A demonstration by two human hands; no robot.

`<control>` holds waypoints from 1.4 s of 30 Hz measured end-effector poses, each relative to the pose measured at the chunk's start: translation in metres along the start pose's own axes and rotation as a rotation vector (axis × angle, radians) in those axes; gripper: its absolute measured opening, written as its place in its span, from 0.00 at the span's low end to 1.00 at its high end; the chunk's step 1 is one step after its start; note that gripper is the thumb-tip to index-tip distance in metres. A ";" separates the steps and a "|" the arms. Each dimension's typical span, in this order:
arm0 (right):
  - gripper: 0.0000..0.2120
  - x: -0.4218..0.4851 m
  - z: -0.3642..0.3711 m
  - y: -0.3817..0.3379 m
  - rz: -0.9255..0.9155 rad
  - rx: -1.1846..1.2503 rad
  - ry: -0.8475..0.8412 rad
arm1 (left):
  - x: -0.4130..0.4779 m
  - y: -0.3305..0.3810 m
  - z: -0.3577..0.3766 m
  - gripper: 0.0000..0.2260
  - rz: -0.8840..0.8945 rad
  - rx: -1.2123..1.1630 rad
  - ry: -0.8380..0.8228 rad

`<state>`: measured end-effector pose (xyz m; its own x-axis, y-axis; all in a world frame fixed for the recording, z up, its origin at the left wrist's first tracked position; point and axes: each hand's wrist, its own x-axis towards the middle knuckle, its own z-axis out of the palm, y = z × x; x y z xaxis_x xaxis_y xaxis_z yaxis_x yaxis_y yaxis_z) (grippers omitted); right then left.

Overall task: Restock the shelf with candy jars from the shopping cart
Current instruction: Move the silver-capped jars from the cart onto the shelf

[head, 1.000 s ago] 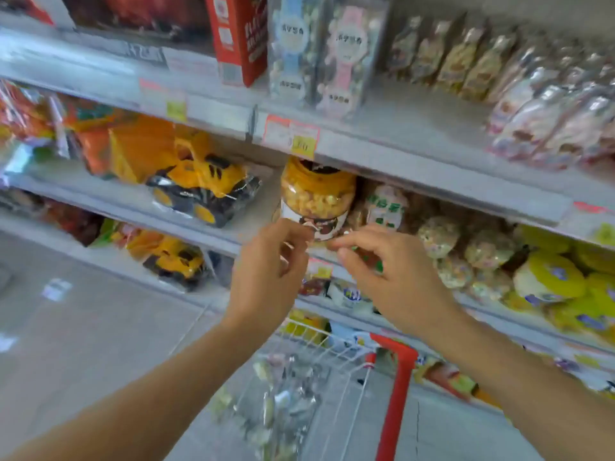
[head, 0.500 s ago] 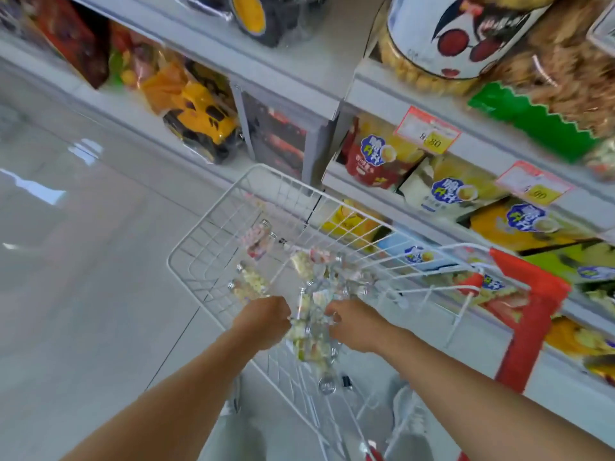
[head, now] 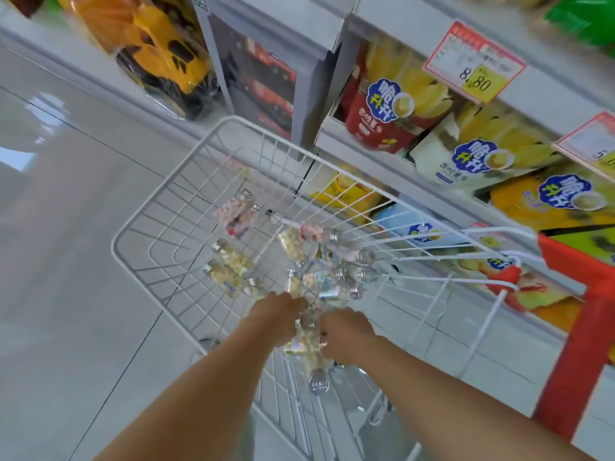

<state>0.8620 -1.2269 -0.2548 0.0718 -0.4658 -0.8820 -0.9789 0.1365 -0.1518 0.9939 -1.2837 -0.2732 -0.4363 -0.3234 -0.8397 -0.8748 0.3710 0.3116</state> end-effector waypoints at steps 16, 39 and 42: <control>0.10 -0.027 -0.059 0.022 -0.068 0.647 0.237 | -0.014 -0.003 -0.055 0.11 -0.121 -1.018 0.278; 0.07 -0.319 -0.250 0.040 -0.532 0.833 0.954 | -0.276 0.144 -0.278 0.11 0.211 -1.108 0.494; 0.08 -0.359 -0.267 0.049 -0.534 0.775 1.015 | -0.300 0.164 -0.297 0.13 0.317 -1.253 0.514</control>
<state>0.7369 -1.2861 0.1733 -0.0957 -0.9953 0.0177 -0.4983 0.0325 -0.8664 0.9188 -1.3849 0.1614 -0.4382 -0.7549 -0.4880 -0.2099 -0.4420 0.8721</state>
